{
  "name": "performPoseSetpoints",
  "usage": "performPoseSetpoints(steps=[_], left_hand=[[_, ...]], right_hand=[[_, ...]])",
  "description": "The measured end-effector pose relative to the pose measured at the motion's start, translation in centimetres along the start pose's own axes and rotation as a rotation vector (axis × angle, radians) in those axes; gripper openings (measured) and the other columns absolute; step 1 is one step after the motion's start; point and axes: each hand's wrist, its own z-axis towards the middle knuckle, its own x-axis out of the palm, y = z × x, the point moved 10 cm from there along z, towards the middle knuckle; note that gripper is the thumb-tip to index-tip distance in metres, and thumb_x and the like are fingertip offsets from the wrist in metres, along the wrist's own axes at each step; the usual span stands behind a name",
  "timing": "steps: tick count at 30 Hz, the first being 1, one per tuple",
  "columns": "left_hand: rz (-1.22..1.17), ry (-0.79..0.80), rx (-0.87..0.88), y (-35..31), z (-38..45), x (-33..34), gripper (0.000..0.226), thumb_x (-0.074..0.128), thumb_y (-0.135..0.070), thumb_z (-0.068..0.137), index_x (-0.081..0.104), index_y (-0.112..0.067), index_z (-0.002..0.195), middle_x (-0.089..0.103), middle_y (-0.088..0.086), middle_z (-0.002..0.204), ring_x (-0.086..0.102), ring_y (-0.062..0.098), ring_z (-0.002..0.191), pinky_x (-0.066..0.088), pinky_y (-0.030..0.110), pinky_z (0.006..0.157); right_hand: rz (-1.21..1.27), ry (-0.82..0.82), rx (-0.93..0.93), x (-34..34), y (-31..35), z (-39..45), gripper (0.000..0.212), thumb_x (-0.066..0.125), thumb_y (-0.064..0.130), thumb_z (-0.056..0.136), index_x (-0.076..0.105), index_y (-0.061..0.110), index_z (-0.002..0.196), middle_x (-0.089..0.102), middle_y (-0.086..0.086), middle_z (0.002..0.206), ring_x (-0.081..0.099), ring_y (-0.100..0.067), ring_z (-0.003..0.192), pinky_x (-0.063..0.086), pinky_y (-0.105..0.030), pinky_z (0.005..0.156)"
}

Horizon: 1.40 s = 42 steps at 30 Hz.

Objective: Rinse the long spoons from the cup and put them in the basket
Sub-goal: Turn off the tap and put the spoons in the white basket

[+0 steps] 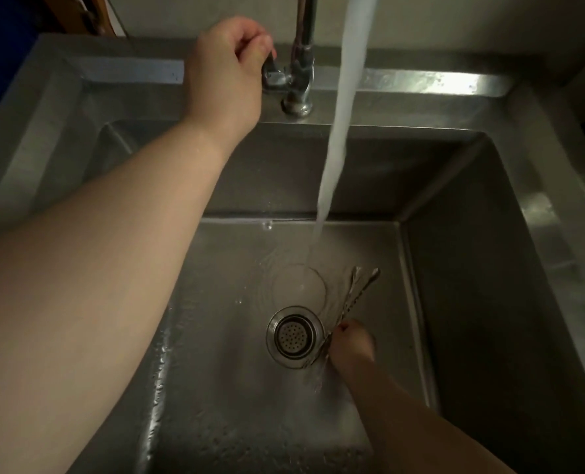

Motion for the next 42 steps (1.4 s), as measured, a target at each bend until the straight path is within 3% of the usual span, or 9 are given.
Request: performPoseSetpoints(steps=[4,8,12,18,20,24,29,36,42], left_hand=[[-0.025,-0.025,-0.014,0.4,0.3,0.1,0.022,0.053,-0.023,0.096,0.072,-0.012,0.095,0.064,-0.009,0.078,0.058,0.003,0.074,0.048,0.023,0.069],[-0.057,-0.025,-0.027,0.8,0.5,0.2,0.023,0.054,-0.025,0.096,0.072,-0.011,0.096,0.070,-0.002,0.084,0.061,0.005,0.076,0.051,0.030,0.072],[-0.034,-0.039,-0.020,0.6,-0.3,0.1,0.020,0.056,-0.025,0.096,0.072,-0.014,0.097,0.060,-0.018,0.075,0.053,-0.008,0.067,0.043,0.013,0.065],[-0.056,0.012,-0.014,1.0,-2.1,0.0,0.006,0.061,-0.026,0.093,0.066,-0.030,0.092,0.069,-0.010,0.089,0.066,0.009,0.086,0.056,0.029,0.079],[-0.085,0.033,-0.020,1.1,-2.6,0.3,0.009,0.062,-0.024,0.092,0.065,-0.032,0.092,0.071,-0.008,0.095,0.068,0.009,0.092,0.057,0.028,0.084],[-0.139,0.045,-0.014,1.6,-3.7,0.9,0.014,0.062,-0.009,0.092,0.069,-0.017,0.101,0.069,0.005,0.116,0.065,0.012,0.114,0.050,0.025,0.100],[-0.077,0.017,0.079,1.2,-4.6,0.9,0.018,0.061,-0.001,0.090,0.071,0.001,0.105,0.065,0.005,0.112,0.059,0.014,0.123,0.043,0.014,0.102],[-0.145,0.041,0.034,2.4,-4.3,1.5,0.018,0.063,-0.005,0.089,0.070,-0.006,0.106,0.068,0.008,0.117,0.059,0.016,0.126,0.047,0.032,0.108],[-0.187,0.070,-0.021,3.0,-4.0,1.7,0.023,0.064,-0.010,0.088,0.066,-0.024,0.106,0.069,0.002,0.119,0.060,0.012,0.125,0.047,0.035,0.108]], right_hand=[[-0.014,-0.031,-0.022,-0.5,0.8,0.9,0.017,0.051,0.012,0.093,0.065,0.002,0.098,0.071,-0.022,0.100,0.068,-0.035,0.093,0.052,-0.031,0.079],[-0.008,-0.043,-0.012,-0.8,0.4,1.0,0.013,0.055,0.014,0.093,0.064,0.005,0.097,0.070,-0.019,0.100,0.067,-0.033,0.093,0.047,-0.028,0.075],[0.013,-0.045,-0.015,-0.9,0.0,1.1,0.010,0.056,0.018,0.094,0.063,0.011,0.094,0.071,-0.015,0.101,0.063,-0.028,0.087,0.040,-0.025,0.072],[-0.002,-0.054,-0.020,-0.9,0.0,1.2,0.015,0.058,0.022,0.094,0.065,0.009,0.098,0.071,-0.017,0.104,0.065,-0.033,0.098,0.043,-0.028,0.077],[0.005,-0.055,-0.013,-0.9,-0.1,1.2,0.016,0.059,0.022,0.094,0.065,0.008,0.098,0.071,-0.018,0.104,0.065,-0.033,0.098,0.045,-0.029,0.078],[0.014,-0.064,-0.007,-0.8,0.0,1.2,0.018,0.059,0.024,0.094,0.064,0.007,0.096,0.071,-0.018,0.104,0.065,-0.034,0.100,0.044,-0.029,0.077],[0.043,-0.079,-0.005,-0.8,0.2,1.0,0.020,0.063,0.025,0.090,0.064,0.005,0.094,0.071,-0.019,0.100,0.066,-0.034,0.097,0.037,-0.027,0.069],[0.051,-0.069,0.002,-0.3,0.5,0.3,0.028,0.064,0.024,0.087,0.063,-0.003,0.095,0.070,-0.023,0.100,0.066,-0.037,0.096,0.048,-0.033,0.077],[-0.007,-0.115,0.033,-0.7,1.4,0.2,0.030,0.059,0.019,0.089,0.062,-0.006,0.103,0.068,-0.026,0.112,0.064,-0.036,0.108,0.048,-0.036,0.083]])
